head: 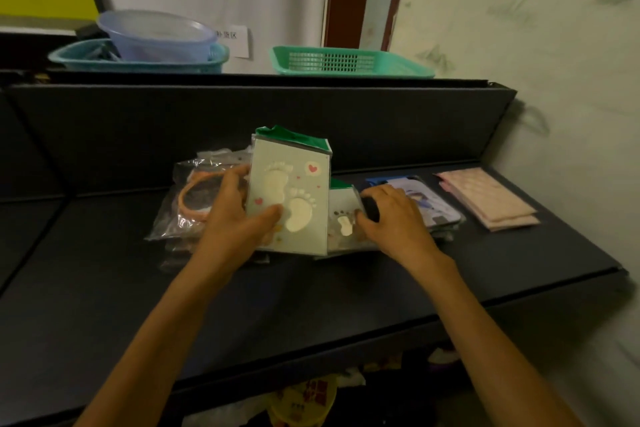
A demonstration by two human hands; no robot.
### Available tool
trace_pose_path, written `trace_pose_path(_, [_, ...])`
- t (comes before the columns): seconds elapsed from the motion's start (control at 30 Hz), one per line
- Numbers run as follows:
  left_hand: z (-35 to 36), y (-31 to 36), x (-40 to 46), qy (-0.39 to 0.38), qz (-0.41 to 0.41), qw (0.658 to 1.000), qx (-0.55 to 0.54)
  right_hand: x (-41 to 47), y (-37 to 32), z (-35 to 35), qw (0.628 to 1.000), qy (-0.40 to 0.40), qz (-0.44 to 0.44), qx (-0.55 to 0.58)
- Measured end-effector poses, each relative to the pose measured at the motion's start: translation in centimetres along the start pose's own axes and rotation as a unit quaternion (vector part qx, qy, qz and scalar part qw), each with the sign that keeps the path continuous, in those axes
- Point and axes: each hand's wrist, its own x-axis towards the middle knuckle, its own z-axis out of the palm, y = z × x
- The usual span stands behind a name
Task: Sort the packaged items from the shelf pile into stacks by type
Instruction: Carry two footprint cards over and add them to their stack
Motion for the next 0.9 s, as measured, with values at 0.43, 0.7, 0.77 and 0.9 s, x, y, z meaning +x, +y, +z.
trace_pose_path(0.43, [8.1, -1.9, 3.7, -0.017, -0.111, 0.99, 0.079, 1.6, 4.8, -4.1, 0.997, -0.038, -0.053, -0.029])
trace_pose_path(0.7, [9.2, -2.1, 4.2, 0.006, -0.05, 0.958, 0.282, 2.6, 7.0, -3.7, 0.995, -0.017, -0.095, 0.03])
trace_pose_path(0.77, [9.1, -1.8, 4.0, 0.014, -0.001, 0.935, 0.355, 2.9, 7.2, -3.5, 0.994, -0.022, -0.097, 0.039])
trace_pose_path(0.9, [8.1, -0.8, 3.0, -0.006, 0.077, 0.884, 0.461, 3.0, 7.0, -3.0, 0.993, -0.044, -0.103, 0.038])
